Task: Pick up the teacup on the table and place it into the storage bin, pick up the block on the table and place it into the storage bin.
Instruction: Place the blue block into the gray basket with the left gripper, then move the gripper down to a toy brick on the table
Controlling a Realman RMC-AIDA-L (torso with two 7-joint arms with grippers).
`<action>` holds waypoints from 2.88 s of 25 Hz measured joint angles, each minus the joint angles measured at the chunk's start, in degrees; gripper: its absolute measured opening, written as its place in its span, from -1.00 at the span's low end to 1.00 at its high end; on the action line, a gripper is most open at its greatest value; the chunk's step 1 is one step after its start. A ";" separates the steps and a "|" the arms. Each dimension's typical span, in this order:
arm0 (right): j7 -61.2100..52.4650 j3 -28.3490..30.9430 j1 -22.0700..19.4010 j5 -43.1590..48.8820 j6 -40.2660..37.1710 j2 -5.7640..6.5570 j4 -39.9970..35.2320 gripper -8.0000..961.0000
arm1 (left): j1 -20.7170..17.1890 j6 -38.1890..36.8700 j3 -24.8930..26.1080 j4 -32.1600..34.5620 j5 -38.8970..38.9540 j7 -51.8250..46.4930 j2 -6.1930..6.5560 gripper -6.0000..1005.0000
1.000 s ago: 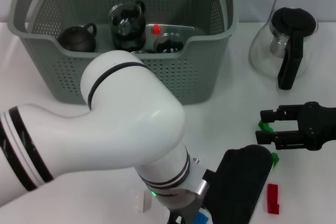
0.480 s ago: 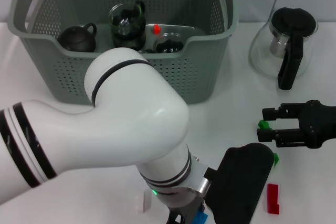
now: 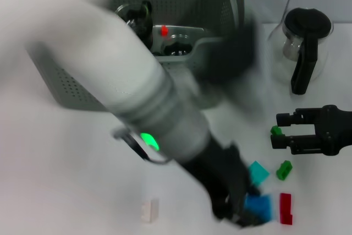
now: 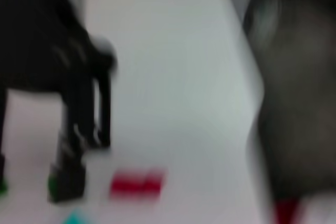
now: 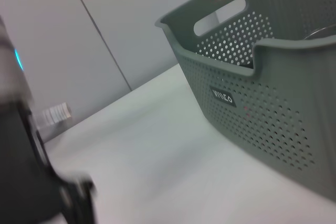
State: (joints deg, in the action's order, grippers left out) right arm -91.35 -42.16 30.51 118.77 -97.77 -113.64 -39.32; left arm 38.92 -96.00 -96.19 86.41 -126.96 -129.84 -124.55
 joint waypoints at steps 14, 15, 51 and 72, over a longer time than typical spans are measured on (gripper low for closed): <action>-0.12 0.51 0.55 0.08 -0.72 0.03 -0.51 0.55 | 6.82 14.79 48.35 -17.39 7.63 0.24 11.99 -0.07; -0.12 0.53 0.56 0.08 -0.81 0.01 -0.52 0.55 | 7.03 17.02 47.80 -17.65 5.73 0.10 11.71 -0.04; -0.39 0.86 1.15 0.15 -0.19 -0.15 -0.09 0.55 | -9.69 -0.23 -0.46 -0.21 -21.32 8.57 -0.10 0.84; -0.20 0.84 1.21 0.14 0.31 -0.45 -0.05 0.55 | -9.01 7.55 -10.45 -7.28 -27.67 2.55 -0.25 0.80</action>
State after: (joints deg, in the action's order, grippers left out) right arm -91.55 -41.31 31.72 118.91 -97.46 -114.08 -39.37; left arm 29.91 -88.45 -106.64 79.13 -154.63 -127.30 -124.81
